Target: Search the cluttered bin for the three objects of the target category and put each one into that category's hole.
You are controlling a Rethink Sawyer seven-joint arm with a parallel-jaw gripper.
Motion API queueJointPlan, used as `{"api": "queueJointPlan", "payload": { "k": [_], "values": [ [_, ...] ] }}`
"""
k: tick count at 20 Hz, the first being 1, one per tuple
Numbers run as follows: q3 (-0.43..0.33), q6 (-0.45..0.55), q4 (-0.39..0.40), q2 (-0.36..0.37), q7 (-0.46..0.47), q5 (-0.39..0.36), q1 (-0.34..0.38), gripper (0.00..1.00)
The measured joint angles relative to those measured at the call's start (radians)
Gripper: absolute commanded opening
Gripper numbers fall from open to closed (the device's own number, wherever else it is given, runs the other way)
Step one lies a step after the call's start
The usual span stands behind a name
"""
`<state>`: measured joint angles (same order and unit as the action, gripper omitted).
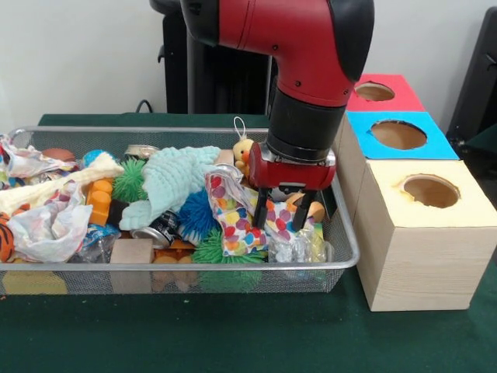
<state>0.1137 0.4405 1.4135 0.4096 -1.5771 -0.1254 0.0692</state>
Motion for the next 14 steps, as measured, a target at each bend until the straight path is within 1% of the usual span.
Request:
{"api": "queueJointPlan", "payload": {
  "k": [8,9,14],
  "values": [
    [0.032,-0.045,0.000,-0.018,0.000,0.025,-0.028,1.00],
    [0.042,-0.054,0.000,-0.023,0.000,0.041,-0.038,1.00],
    [0.070,-0.061,0.000,-0.030,0.000,0.072,-0.063,1.00]
  ]
}}
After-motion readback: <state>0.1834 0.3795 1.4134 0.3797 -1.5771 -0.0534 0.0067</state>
